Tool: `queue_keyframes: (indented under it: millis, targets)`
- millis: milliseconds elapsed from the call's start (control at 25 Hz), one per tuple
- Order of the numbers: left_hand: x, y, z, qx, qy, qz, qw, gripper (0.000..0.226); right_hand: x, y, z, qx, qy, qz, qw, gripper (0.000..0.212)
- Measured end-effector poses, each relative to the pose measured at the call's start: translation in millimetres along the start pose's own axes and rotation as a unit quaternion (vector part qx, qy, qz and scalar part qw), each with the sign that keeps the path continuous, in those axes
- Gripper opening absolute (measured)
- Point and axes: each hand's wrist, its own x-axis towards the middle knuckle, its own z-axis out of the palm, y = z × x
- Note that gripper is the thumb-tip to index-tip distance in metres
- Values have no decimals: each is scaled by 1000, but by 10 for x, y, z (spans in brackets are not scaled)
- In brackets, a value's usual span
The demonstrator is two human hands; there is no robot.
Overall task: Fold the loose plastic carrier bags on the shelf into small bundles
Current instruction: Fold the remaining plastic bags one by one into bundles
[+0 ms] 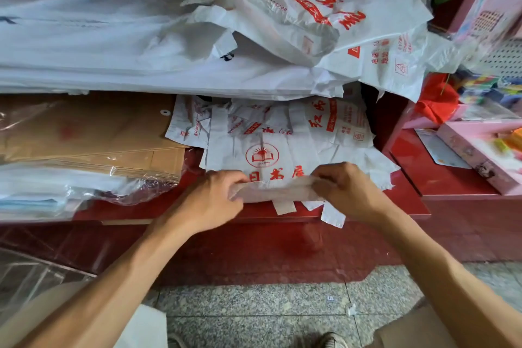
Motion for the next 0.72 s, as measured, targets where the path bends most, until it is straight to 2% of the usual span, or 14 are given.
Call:
queue_keyframes:
  millis: [80,120,200,280,360,480,600,720]
  targets:
    - [38,-116,-108,-81,64,-102,989,10,66,13,-66,110,46,68,991,16]
    - [59,-168,-145,-117,89,-153,977,7,97,30,-74,160,60,105,980,13]
    - [81,-255,-145,-140,97,-217,961,25,158,79,-46,209,33,182,960,8]
    - [91,-287,-106,-126,80,-235,961,27,210,161,2,166,-23,240,956,25]
    - [96,-293,-65,-90,74,-236,965,26,257,193,11,128,-34,261,956,28]
    - [95,-303,-41,3,91,-226,970,26,281,221,22,57,-29,241,968,16]
    - [72,-291,-22,70,85,-218,970,14,273,265,105,-44,3,206,977,27]
    - [47,-256,-16,94,75,-213,970,5,270,288,200,-93,40,175,979,31]
